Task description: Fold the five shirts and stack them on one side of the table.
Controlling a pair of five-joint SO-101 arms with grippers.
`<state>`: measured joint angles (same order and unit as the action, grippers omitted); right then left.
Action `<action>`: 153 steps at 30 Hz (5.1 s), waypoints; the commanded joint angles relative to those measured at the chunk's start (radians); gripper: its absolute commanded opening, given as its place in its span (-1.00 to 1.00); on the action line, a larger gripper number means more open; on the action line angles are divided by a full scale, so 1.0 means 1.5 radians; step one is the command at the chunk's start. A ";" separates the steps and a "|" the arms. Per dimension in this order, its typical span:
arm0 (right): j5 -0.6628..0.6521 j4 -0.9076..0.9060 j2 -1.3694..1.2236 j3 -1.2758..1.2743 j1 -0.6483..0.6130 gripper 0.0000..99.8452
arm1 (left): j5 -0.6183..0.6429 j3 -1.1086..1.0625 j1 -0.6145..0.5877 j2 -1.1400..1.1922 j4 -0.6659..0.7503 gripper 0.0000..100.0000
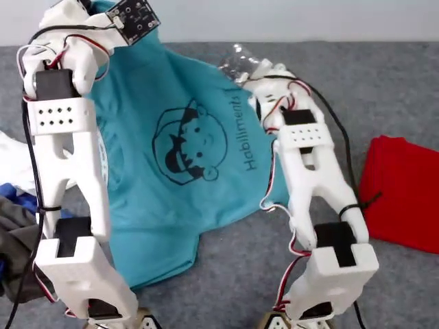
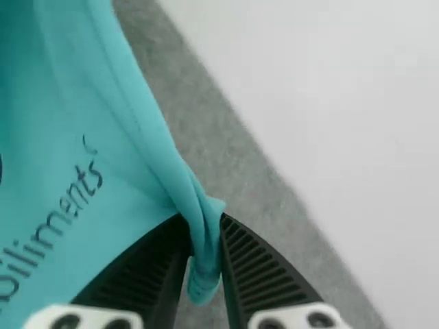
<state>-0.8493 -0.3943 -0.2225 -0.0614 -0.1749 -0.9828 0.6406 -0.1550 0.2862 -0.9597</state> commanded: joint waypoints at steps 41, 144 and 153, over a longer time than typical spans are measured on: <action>-0.065 -0.685 0.130 -0.057 0.137 -0.97 | 0.057 -0.798 0.064 -0.578 -0.529 -0.97; 0.234 -0.886 -0.613 1.086 0.066 -0.97 | 0.275 -0.960 -0.042 -0.448 -0.279 -0.97; 0.235 -0.928 -0.633 1.091 -0.022 -0.97 | 0.379 -0.959 0.023 -0.573 -0.222 -0.96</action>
<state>-0.5010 -1.7507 -1.1676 1.5344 -0.1857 -0.4826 -0.8309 -0.1304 -0.5332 -1.3556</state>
